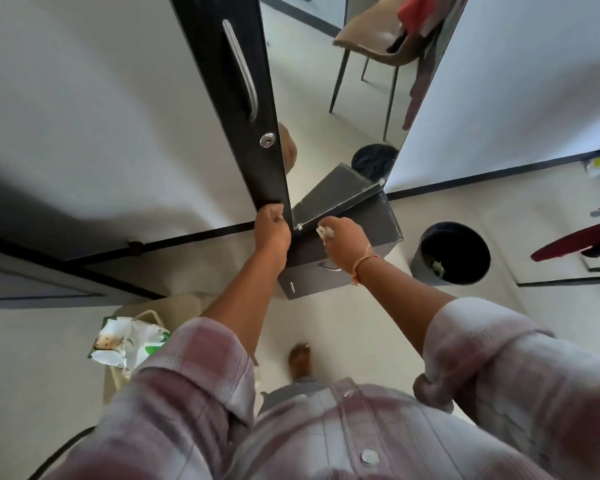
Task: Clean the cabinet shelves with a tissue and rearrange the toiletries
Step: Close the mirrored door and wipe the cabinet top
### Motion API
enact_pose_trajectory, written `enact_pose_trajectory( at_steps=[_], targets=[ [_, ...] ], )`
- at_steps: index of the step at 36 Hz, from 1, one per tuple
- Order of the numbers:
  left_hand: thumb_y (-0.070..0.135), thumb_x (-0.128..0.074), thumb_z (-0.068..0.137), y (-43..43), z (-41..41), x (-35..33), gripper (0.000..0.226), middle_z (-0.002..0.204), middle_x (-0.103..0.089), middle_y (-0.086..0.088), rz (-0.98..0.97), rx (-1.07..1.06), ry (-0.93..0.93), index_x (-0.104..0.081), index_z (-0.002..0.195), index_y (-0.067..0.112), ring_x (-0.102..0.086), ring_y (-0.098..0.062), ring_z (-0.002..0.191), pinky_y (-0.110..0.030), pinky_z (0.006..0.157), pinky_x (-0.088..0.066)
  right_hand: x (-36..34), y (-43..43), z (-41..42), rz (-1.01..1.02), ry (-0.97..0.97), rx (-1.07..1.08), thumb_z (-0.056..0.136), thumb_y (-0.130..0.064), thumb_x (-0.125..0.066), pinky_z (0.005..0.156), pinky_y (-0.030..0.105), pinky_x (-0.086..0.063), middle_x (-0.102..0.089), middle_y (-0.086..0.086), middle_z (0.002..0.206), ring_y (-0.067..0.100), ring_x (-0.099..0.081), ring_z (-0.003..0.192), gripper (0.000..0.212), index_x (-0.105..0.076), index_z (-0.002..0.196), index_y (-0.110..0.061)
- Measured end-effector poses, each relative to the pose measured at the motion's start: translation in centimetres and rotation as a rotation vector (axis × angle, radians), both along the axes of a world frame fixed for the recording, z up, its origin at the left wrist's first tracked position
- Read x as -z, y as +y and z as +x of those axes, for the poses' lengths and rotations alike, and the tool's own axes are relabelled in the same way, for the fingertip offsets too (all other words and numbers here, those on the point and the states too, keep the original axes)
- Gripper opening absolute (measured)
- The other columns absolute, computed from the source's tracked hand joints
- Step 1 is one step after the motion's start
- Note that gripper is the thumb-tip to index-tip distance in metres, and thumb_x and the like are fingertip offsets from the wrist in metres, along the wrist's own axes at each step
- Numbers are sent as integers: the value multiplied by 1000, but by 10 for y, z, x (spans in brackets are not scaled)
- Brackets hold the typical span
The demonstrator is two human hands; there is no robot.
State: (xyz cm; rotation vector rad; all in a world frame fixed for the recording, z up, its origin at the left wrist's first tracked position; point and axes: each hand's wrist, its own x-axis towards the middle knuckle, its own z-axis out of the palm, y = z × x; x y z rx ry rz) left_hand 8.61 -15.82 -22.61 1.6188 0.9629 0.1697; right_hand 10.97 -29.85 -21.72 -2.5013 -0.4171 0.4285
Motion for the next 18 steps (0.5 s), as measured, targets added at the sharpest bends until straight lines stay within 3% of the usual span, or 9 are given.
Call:
enact_pose_trajectory(
  at_steps=[4, 8, 18],
  targets=[
    [-5, -37, 95, 18, 12, 3, 41, 129, -58, -1, 26, 46, -16, -56, 126, 13, -54, -9, 110, -20, 95, -40, 7, 6, 9, 22, 36, 21, 91, -3, -54, 81, 33, -55, -68, 9, 103, 27, -65, 91, 31, -68, 115, -18],
    [-5, -38, 95, 33, 28, 2, 40, 129, -57, -2, 7, 52, -18, -54, 127, 13, -55, -11, 112, -22, 97, -43, 13, 8, 14, 44, 65, 43, 93, -11, -57, 68, 24, -49, -68, 4, 96, 22, -64, 83, 21, -68, 107, -21],
    [-10, -42, 92, 62, 52, 5, 49, 138, -49, -2, 66, 163, 18, -49, 133, 16, -48, -16, 127, -31, 108, -42, 22, 15, 29, 38, 89, 64, 95, -14, -54, 75, 22, -42, -68, 5, 103, 17, -56, 84, 21, -69, 109, -18]
  ],
)
